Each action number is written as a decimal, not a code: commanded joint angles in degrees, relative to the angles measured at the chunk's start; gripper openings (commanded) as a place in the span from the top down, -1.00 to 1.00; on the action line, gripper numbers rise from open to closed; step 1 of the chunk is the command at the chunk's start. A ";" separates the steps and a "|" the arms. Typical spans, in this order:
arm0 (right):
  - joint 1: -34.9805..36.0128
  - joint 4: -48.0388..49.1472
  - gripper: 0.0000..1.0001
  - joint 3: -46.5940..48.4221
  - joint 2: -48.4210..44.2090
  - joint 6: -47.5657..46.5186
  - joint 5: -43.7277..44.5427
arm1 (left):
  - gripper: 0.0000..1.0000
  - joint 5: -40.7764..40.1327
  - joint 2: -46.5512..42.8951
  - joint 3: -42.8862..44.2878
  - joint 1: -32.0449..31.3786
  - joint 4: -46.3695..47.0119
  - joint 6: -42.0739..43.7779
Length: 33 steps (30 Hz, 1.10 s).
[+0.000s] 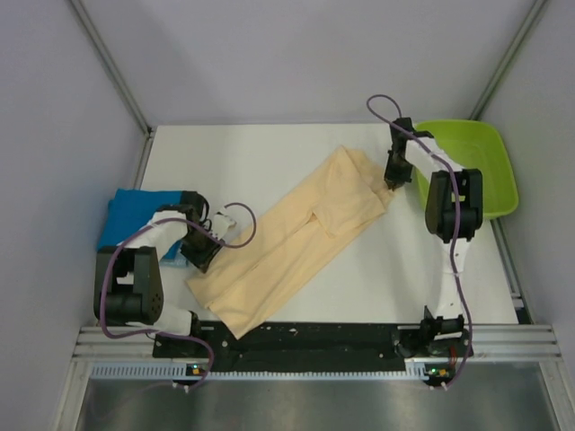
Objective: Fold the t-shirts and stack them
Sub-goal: Rotate the tshirt 90 degrees
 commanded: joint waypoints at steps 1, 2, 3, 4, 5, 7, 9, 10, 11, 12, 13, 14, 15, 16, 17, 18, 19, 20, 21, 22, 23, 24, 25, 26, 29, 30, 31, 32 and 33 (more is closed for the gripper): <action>-1.54 -1.24 1.00 16.54 12.94 0.80 -8.87 | 0.16 7.68 -1.37 1.93 0.02 -2.93 1.80; -1.54 -3.17 1.00 23.47 16.72 1.15 -11.32 | 0.16 9.79 -1.10 2.45 -0.15 -3.11 2.07; -1.54 -4.93 1.00 30.50 19.89 1.59 -13.35 | 0.14 11.47 -1.01 2.54 -0.33 -3.38 2.16; -1.54 -5.13 1.00 35.71 23.05 1.85 -16.32 | 0.14 13.40 -0.84 2.72 -0.85 -3.47 2.42; -1.45 -4.95 1.00 41.50 26.39 2.29 -19.05 | 0.13 14.63 -0.75 2.81 -1.82 -3.47 2.51; -1.54 -3.82 1.00 50.49 31.15 4.65 -23.19 | 0.11 16.83 -0.40 2.55 -4.97 -2.94 2.77; -1.89 5.02 1.00 50.71 31.88 7.64 -24.96 | 0.10 17.02 -0.05 1.67 -11.38 -1.37 2.51; -2.15 9.68 1.00 47.66 30.92 9.83 -25.92 | 0.10 16.85 0.39 0.97 -14.62 -0.49 2.42; -2.15 14.77 1.00 44.58 30.21 11.86 -26.54 | 0.10 16.58 1.00 0.44 -17.35 0.48 2.25; -2.24 17.96 1.00 43.16 30.12 12.83 -27.07 | 0.10 16.06 2.05 0.00 -20.17 1.27 2.07; -2.15 19.90 1.00 43.75 31.07 13.54 -27.34 | 0.10 15.62 3.28 0.00 -22.63 1.80 1.55; -2.24 20.97 1.00 46.19 32.22 14.16 -27.69 | 0.11 15.00 4.86 0.17 -24.48 1.98 1.45; -2.15 21.50 1.00 49.00 33.79 14.25 -27.69 | 0.11 14.30 6.44 0.35 -26.15 2.07 1.28; -2.15 22.46 1.00 50.77 34.68 14.51 -27.34 | 0.12 13.95 7.67 0.52 -27.39 2.07 1.10; -2.24 23.60 1.00 51.14 35.12 14.77 -26.30 | 0.14 14.38 8.73 0.87 -28.45 1.72 0.93; -2.33 25.27 1.00 50.70 34.87 15.99 -24.89 | 0.14 15.34 9.09 1.31 -29.15 1.28 1.01; -2.68 27.81 1.00 49.74 33.99 17.23 -24.01 | 0.14 16.65 9.09 1.40 -29.77 1.11 1.10; -2.85 30.01 1.00 48.95 33.55 18.11 -23.74 | 0.14 17.19 8.92 1.23 -30.56 1.19 1.45; -2.86 32.12 1.00 49.12 33.37 18.12 -23.65 | 0.13 17.20 8.66 1.14 -31.17 1.28 1.54; -2.77 33.36 1.00 49.55 33.46 17.51 -23.65 | 0.13 17.11 8.57 1.23 -31.70 1.19 1.45; -2.86 34.15 0.99 49.99 33.28 16.81 -23.65 | 0.12 17.11 8.31 1.58 -31.88 0.67 1.54; -2.77 34.25 0.83 50.08 33.02 16.10 -23.48 | 0.11 17.19 7.95 1.84 -31.80 0.23 1.45; -2.86 34.42 0.56 49.65 32.32 15.05 -23.65 | 0.10 17.54 7.17 2.36 -31.88 -0.47 1.37; -2.77 34.77 0.33 48.69 31.36 13.82 -24.26 | 0.09 17.81 6.20 2.63 -31.80 -1.09 1.28; -2.51 34.95 -0.08 45.61 27.41 9.77 -27.33 | 0.05 17.29 0.68 3.77 -31.36 -1.80 0.58; -2.33 35.12 -0.18 44.56 25.30 9.16 -27.86 | 0.04 16.76 -1.43 4.30 -31.01 -1.45 0.05; -2.16 35.13 -0.35 43.59 23.28 8.11 -27.87 | 0.02 16.58 -3.37 5.00 -30.57 -1.18 -0.13; -1.81 35.04 -0.52 42.89 21.44 6.70 -27.52 | 0.00 16.67 -5.21 5.96 -29.87 -1.36 -0.04; -1.19 35.04 -0.62 42.27 19.15 4.69 -27.26 | -0.01 17.10 -6.36 7.45 -29.25 -1.79 -0.04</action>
